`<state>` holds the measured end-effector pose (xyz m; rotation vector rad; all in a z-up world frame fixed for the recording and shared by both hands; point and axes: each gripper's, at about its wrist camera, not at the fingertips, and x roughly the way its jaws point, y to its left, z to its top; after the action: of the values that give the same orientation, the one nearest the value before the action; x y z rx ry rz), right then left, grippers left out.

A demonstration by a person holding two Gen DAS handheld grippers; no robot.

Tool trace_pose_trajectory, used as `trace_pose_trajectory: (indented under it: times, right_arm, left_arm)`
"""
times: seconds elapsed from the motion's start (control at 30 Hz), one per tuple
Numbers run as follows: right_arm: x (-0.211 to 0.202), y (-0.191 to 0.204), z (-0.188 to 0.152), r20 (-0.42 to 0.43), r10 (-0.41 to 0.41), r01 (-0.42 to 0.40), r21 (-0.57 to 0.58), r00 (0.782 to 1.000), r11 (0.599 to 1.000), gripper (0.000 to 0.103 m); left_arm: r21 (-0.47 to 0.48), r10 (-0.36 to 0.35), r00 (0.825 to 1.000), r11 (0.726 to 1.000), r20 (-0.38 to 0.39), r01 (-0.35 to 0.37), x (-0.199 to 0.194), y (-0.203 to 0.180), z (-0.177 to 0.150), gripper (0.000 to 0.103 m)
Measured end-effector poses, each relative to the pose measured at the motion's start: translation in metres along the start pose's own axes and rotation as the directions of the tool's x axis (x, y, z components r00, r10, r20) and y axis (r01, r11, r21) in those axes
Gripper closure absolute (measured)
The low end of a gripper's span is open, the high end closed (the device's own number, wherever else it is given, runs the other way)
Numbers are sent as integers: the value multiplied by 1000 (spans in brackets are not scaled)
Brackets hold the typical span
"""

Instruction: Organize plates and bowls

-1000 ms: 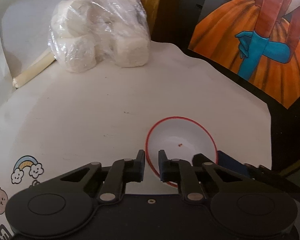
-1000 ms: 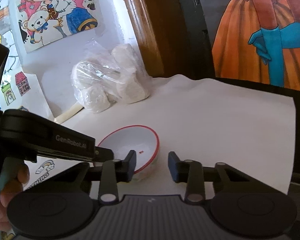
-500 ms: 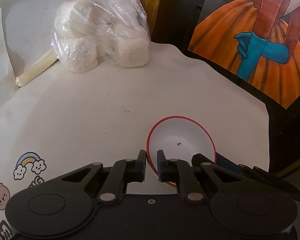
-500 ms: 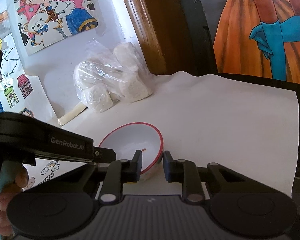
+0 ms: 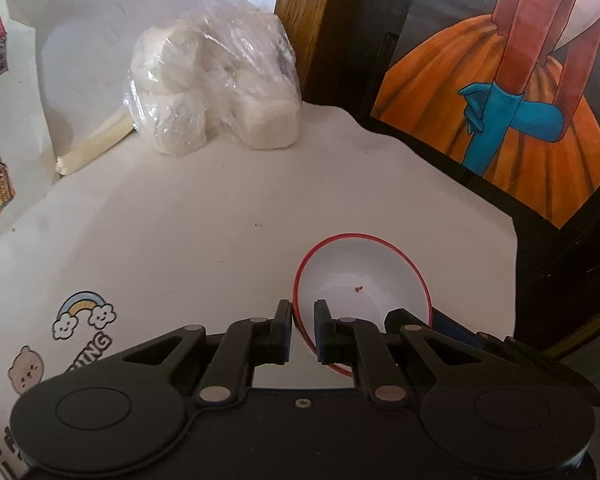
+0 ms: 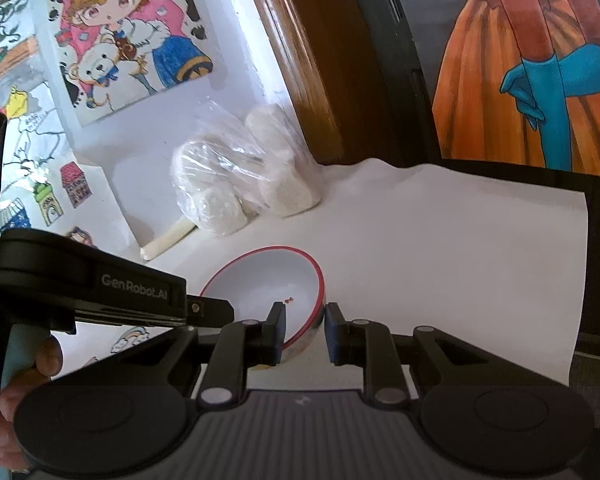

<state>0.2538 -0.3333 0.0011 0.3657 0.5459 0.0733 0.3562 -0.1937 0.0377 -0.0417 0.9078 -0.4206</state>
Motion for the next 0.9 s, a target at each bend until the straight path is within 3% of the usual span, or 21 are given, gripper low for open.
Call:
trace_pose_trajectory:
  times: [0.9]
  right_arm:
    - [-80, 84, -15, 48, 69, -64, -100, 996, 993, 80]
  left_arm:
    - [-67, -10, 993, 998, 118, 18, -119, 41, -57, 91]
